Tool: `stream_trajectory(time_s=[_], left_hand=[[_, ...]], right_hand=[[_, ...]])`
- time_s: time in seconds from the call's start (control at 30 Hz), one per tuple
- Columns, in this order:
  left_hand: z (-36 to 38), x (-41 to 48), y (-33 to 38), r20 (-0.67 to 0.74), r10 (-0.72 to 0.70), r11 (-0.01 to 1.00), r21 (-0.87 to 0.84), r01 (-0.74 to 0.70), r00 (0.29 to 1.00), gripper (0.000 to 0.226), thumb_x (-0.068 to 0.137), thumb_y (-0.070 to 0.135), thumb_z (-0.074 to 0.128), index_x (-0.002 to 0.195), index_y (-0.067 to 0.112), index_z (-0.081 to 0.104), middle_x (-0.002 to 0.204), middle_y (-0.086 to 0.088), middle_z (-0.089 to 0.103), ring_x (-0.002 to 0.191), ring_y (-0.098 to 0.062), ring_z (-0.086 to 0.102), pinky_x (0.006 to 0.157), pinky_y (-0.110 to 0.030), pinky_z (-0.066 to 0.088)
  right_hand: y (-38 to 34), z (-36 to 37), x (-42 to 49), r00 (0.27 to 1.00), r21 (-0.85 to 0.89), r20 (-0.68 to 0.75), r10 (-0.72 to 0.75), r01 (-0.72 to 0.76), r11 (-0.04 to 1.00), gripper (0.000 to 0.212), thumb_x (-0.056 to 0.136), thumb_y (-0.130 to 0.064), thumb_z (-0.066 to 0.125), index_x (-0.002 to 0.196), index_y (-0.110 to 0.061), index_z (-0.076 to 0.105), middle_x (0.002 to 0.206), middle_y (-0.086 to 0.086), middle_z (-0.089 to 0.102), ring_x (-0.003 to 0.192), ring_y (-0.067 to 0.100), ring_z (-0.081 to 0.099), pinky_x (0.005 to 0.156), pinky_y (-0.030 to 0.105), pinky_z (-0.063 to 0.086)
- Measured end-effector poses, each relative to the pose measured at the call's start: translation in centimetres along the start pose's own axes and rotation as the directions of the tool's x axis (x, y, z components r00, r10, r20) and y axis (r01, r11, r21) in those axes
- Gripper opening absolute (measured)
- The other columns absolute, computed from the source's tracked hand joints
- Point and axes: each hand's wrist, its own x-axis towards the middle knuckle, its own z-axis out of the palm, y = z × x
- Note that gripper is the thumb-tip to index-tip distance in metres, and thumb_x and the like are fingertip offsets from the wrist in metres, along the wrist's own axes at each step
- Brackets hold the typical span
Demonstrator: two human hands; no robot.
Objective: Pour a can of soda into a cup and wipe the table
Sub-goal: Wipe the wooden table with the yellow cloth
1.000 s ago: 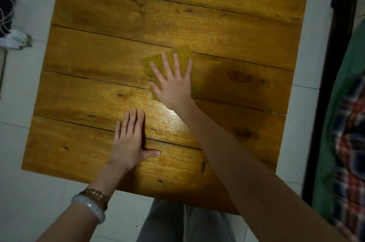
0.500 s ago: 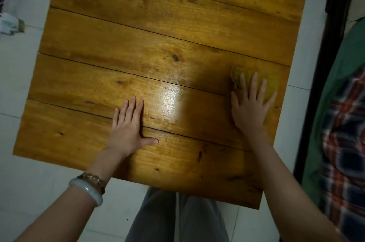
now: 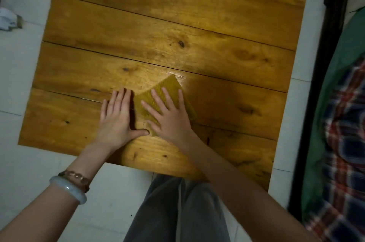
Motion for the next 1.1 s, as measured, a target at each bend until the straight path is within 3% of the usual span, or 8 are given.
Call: stream_trajectory(time_s=[0.1, 0.2, 0.37, 0.43, 0.57, 0.73, 0.97, 1.1], left_hand=[[0.5, 0.0, 0.2, 0.071, 0.039, 0.999, 0.011, -0.039, 0.997, 0.131, 0.057, 0.065, 0.073, 0.149, 0.016, -0.005, 0.158, -0.007, -0.008, 0.144, -0.022, -0.011, 0.117, -0.046, -0.003], [1.1, 0.1, 0.7, 0.106, 0.040, 0.999, 0.014, -0.042, 0.994, 0.133, 0.056, 0.066, 0.073, 0.149, 0.019, -0.009, 0.157, -0.005, -0.015, 0.143, -0.022, -0.016, 0.116, -0.044, -0.005], [0.9, 0.0, 0.2, 0.115, 0.059, 0.998, -0.018, -0.057, 0.992, 0.133, 0.055, 0.061, 0.077, 0.149, 0.022, -0.008, 0.157, -0.004, -0.015, 0.143, -0.021, -0.015, 0.116, -0.042, -0.005], [0.7, 0.1, -0.1, 0.131, 0.074, 0.997, -0.010, -0.073, 0.989, 0.134, 0.054, 0.058, 0.080, 0.149, 0.023, -0.007, 0.157, -0.003, -0.015, 0.143, -0.020, -0.015, 0.115, -0.042, -0.004], [0.2, -0.2, -0.7, 0.162, 0.087, 0.995, 0.025, -0.092, 0.983, 0.133, 0.056, 0.053, 0.082, 0.149, 0.024, -0.008, 0.157, -0.001, -0.016, 0.143, -0.018, -0.015, 0.116, -0.041, -0.003], [-0.2, -0.4, -1.0, 0.200, 0.093, 0.990, 0.082, -0.111, 0.975, 0.135, 0.055, 0.051, 0.083, 0.149, 0.021, -0.010, 0.157, -0.003, -0.016, 0.143, -0.019, -0.016, 0.116, -0.040, -0.005], [0.1, -0.5, -1.2, 0.171, 0.108, 0.991, 0.060, -0.120, 0.979, 0.137, 0.054, 0.052, 0.083, 0.149, 0.020, -0.010, 0.157, -0.005, -0.015, 0.143, -0.021, -0.015, 0.116, -0.040, -0.006], [0.5, -1.2, -1.7, 0.150, 0.072, 0.997, 0.021, -0.076, 0.986, 0.138, 0.051, 0.049, 0.086, 0.149, 0.021, -0.007, 0.158, -0.005, -0.010, 0.144, -0.022, -0.010, 0.116, -0.042, -0.003]], right_hand=[[4.7, -0.2, -3.4, 1.000, -0.059, -0.005, 0.005, -0.006, 0.998, 0.058, 0.091, -0.056, 0.031, 0.145, -0.037, 0.025, 0.155, 0.005, 0.025, 0.142, 0.033, 0.021, 0.109, 0.064, 0.009], [10.8, -1.5, -5.5, 0.970, -0.125, -0.017, 0.242, -0.242, 0.962, 0.057, 0.092, -0.055, 0.024, 0.146, -0.035, 0.022, 0.154, 0.008, 0.026, 0.141, 0.035, 0.022, 0.107, 0.067, 0.016], [12.5, -2.6, -2.5, 0.816, -0.049, -0.021, 0.578, -0.578, 0.815, 0.061, 0.093, -0.058, 0.013, 0.149, -0.033, 0.014, 0.158, 0.010, 0.013, 0.143, 0.038, 0.011, 0.107, 0.068, 0.005], [8.7, -1.8, -0.7, 0.832, -0.028, -0.046, 0.553, -0.554, 0.832, 0.062, 0.092, -0.059, 0.017, 0.147, -0.031, 0.024, 0.156, 0.012, 0.020, 0.141, 0.040, 0.018, 0.107, 0.068, 0.006], [-1.7, 0.5, -2.7, 0.983, 0.002, -0.015, 0.185, -0.185, 0.983, 0.058, 0.093, -0.059, 0.031, 0.145, -0.033, 0.030, 0.155, 0.009, 0.025, 0.142, 0.037, 0.019, 0.108, 0.068, 0.010], [-2.5, 1.8, -10.6, 0.998, -0.010, 0.057, -0.036, 0.036, 0.999, 0.059, 0.090, -0.056, 0.039, 0.145, -0.037, 0.030, 0.154, 0.003, 0.028, 0.142, 0.032, 0.023, 0.110, 0.064, 0.012], [8.8, -0.8, -9.5, 0.932, -0.125, -0.005, 0.361, -0.359, 0.925, 0.058, 0.094, -0.054, 0.026, 0.147, -0.034, 0.021, 0.155, 0.009, 0.025, 0.142, 0.037, 0.020, 0.106, 0.069, 0.016], [5.2, -0.6, -1.0, 0.878, -0.043, -0.089, 0.469, -0.474, 0.879, 0.058, 0.091, -0.056, 0.029, 0.143, -0.032, 0.035, 0.151, 0.013, 0.032, 0.138, 0.040, 0.028, 0.105, 0.069, 0.007]])
